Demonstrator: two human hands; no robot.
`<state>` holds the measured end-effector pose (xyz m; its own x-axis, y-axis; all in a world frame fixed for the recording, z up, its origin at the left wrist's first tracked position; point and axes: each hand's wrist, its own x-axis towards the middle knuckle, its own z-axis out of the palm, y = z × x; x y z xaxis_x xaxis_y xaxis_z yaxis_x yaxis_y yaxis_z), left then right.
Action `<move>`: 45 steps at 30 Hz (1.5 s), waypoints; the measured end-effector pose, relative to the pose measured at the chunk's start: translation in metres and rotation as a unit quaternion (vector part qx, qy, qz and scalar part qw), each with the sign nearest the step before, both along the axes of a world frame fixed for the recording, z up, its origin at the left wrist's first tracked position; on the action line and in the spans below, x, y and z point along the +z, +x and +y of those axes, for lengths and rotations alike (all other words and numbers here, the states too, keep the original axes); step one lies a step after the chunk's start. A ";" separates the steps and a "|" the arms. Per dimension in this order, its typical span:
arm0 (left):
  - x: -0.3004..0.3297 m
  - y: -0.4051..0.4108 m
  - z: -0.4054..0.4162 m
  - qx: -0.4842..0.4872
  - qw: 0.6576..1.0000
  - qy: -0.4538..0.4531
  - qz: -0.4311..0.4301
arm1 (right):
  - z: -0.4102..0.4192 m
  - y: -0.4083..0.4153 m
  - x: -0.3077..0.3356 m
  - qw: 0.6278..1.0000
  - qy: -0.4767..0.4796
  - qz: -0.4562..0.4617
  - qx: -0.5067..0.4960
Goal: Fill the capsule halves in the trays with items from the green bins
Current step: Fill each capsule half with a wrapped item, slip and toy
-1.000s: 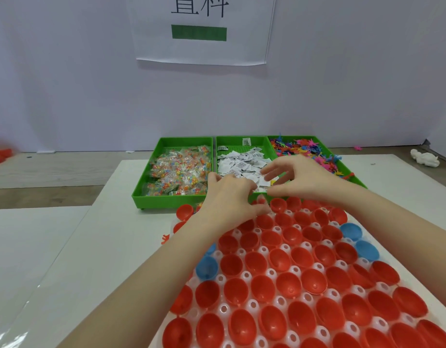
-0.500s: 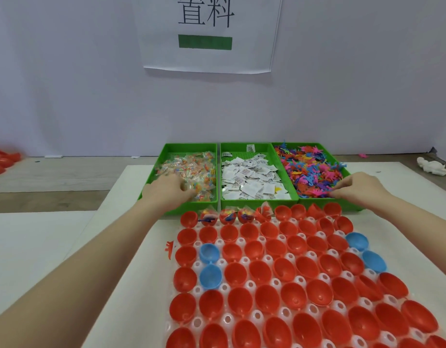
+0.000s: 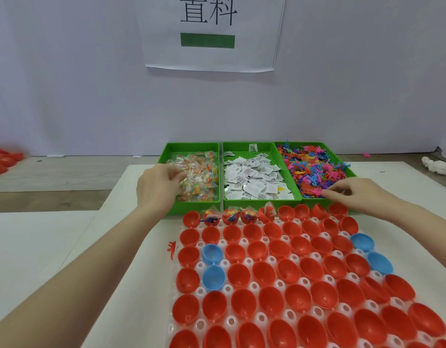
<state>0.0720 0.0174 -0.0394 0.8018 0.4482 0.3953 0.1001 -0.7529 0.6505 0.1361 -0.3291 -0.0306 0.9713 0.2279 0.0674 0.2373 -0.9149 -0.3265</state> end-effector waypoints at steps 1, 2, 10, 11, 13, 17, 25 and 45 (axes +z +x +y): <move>0.000 -0.001 0.000 0.004 1.000 -0.018 -0.022 | -0.003 -0.003 0.003 1.000 0.013 -0.004 0.013; 0.000 -0.003 0.000 0.009 0.998 -0.036 -0.043 | -0.007 -0.004 0.006 0.999 0.028 -0.003 0.021; 0.002 -0.008 -0.003 0.028 0.991 -0.114 -0.068 | -0.017 -0.001 0.015 1.000 0.020 0.020 0.011; 0.001 -0.008 -0.003 0.026 0.991 -0.112 -0.063 | -0.017 -0.001 0.015 1.000 0.024 0.003 0.001; -0.001 -0.009 -0.003 0.024 0.991 -0.118 -0.054 | -0.016 -0.002 0.013 0.999 0.028 -0.013 -0.010; -0.005 -0.009 -0.003 0.019 0.990 -0.131 -0.041 | -0.016 -0.004 0.010 0.999 0.029 -0.014 -0.008; -0.006 -0.007 -0.008 0.002 0.987 -0.160 0.000 | -0.009 -0.005 0.009 0.981 0.137 -0.127 -0.054; 0.019 -0.034 -0.032 -0.174 0.850 -0.497 -0.009 | 0.121 0.001 0.011 0.999 -0.023 0.024 0.002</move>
<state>0.0378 -0.0149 -0.0203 0.9518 0.3057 -0.0263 -0.0330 0.1871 0.9818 0.1372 -0.2083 -0.0195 0.9723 0.2336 0.0111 0.2263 -0.9281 -0.2955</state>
